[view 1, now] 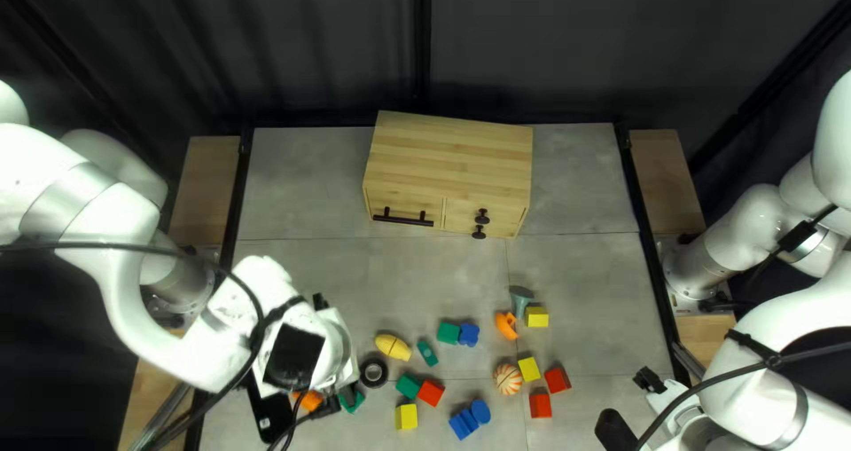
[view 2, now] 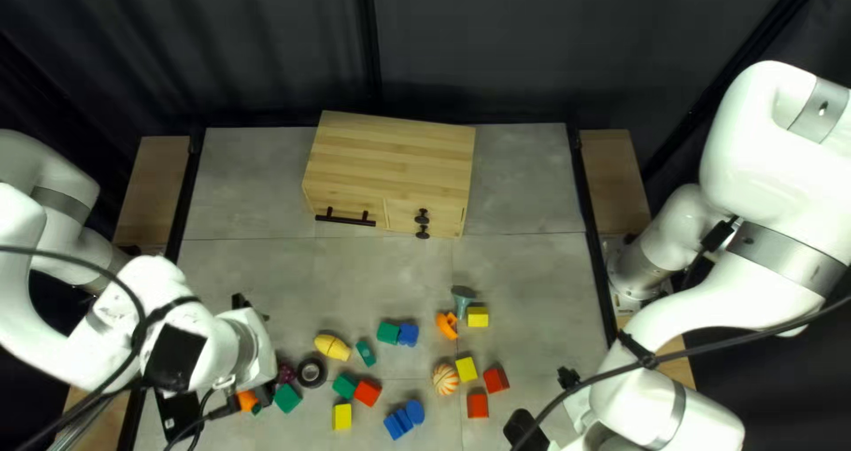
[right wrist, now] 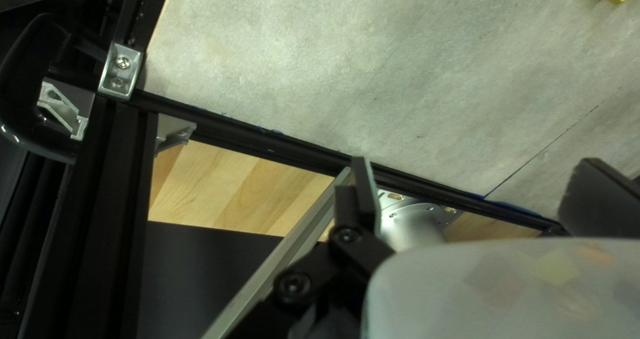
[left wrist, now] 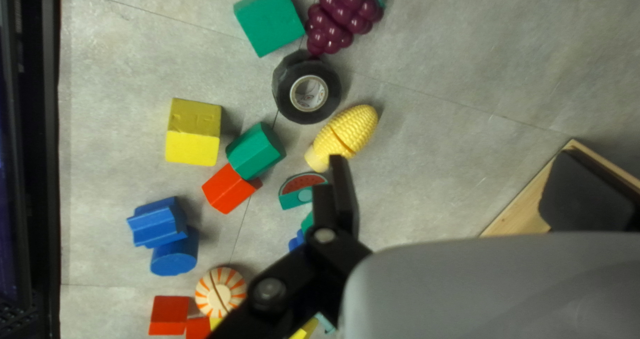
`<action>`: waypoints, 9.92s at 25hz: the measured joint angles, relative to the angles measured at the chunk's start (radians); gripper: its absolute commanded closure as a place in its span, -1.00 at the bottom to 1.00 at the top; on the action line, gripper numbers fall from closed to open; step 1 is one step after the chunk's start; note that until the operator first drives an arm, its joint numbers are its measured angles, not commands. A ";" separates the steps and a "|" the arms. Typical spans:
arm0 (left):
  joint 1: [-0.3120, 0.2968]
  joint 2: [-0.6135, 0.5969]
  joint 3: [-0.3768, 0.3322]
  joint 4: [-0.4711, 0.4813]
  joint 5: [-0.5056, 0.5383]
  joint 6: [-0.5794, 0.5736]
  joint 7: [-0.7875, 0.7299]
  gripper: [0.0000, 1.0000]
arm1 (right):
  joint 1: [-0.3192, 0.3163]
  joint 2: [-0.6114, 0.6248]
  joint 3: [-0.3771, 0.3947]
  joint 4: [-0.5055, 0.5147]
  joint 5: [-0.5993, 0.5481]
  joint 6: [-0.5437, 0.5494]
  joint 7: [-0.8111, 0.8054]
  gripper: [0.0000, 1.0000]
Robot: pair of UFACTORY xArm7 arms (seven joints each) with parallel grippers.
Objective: Open drawers and place objects into drawer and close
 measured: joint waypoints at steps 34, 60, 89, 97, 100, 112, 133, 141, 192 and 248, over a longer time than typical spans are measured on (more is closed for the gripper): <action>0.168 -0.193 0.022 -0.159 -0.090 -0.024 -0.882 -1.00 | 0.000 0.000 0.000 0.000 0.000 0.000 0.000 -1.00; 0.325 -0.291 0.044 -0.269 -0.205 -0.146 -1.541 -1.00 | 0.000 0.000 0.000 0.000 0.000 0.000 0.000 -1.00; 0.370 0.060 -0.081 -0.125 -0.120 -0.281 -2.111 -1.00 | 0.000 0.000 0.000 0.000 0.000 0.000 0.000 -1.00; 0.387 -0.015 -0.113 -0.270 0.042 -0.442 -2.434 -1.00 | 0.000 0.000 0.000 0.000 0.000 0.000 0.000 -1.00; 0.383 -0.035 -0.149 -0.284 0.114 -0.445 -2.503 -1.00 | 0.000 0.000 0.000 0.000 0.000 0.000 0.000 -1.00; 0.406 -0.024 -0.160 -0.260 0.266 -0.461 -2.461 -1.00 | 0.000 0.000 0.000 0.000 0.000 0.000 0.000 -1.00; 0.426 0.075 -0.166 -0.167 0.392 -0.401 -2.526 -1.00 | 0.000 0.000 0.000 0.000 0.000 0.000 0.000 -1.00; 0.395 0.228 -0.176 -0.064 0.561 -0.224 -2.687 -1.00 | 0.000 0.000 0.000 0.000 0.000 0.000 0.000 -1.00; 0.457 0.311 -0.067 -0.105 0.765 -0.329 -2.880 -1.00 | 0.000 0.000 0.000 0.000 0.000 0.000 0.000 -1.00; 0.502 0.342 -0.016 -0.126 0.820 -0.392 -2.912 -1.00 | 0.000 0.000 0.000 0.000 0.000 0.000 0.000 -1.00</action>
